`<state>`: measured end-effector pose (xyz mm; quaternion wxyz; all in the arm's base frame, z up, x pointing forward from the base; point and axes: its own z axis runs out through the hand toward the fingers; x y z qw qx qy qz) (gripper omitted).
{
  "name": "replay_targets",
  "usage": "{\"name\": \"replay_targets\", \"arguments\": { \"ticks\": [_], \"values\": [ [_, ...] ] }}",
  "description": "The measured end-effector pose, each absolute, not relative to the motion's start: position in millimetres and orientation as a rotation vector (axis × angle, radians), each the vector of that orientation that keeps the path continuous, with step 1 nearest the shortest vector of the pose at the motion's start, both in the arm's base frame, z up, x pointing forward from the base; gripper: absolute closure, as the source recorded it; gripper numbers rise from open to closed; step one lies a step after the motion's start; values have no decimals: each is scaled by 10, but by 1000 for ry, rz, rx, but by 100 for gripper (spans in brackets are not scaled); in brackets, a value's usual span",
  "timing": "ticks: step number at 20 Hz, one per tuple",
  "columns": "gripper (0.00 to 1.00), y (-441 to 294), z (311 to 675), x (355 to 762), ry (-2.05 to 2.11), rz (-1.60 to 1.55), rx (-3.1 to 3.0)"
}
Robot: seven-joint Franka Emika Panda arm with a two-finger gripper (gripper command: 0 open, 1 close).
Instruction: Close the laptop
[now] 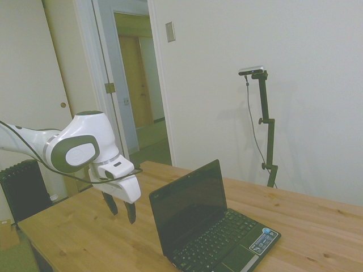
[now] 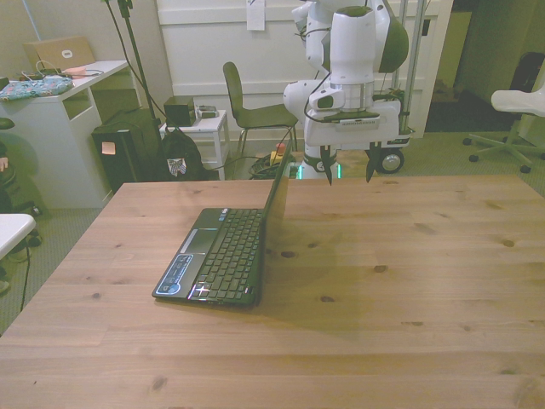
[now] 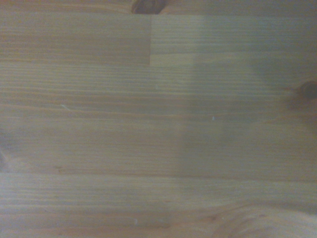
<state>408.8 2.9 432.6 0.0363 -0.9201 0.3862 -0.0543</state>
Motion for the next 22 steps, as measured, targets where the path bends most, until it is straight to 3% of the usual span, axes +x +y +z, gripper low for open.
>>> {"name": "replay_targets", "arguments": {
  "ticks": [6,13,14,22],
  "values": [
    [0,223,4569,4312,1241,-217,-2790],
    [0,1,5046,5081,1407,-275,-2724],
    [100,-98,5089,5185,1435,-278,-2713],
    [100,-444,5210,5567,1546,-251,-2656]
  ]
}}
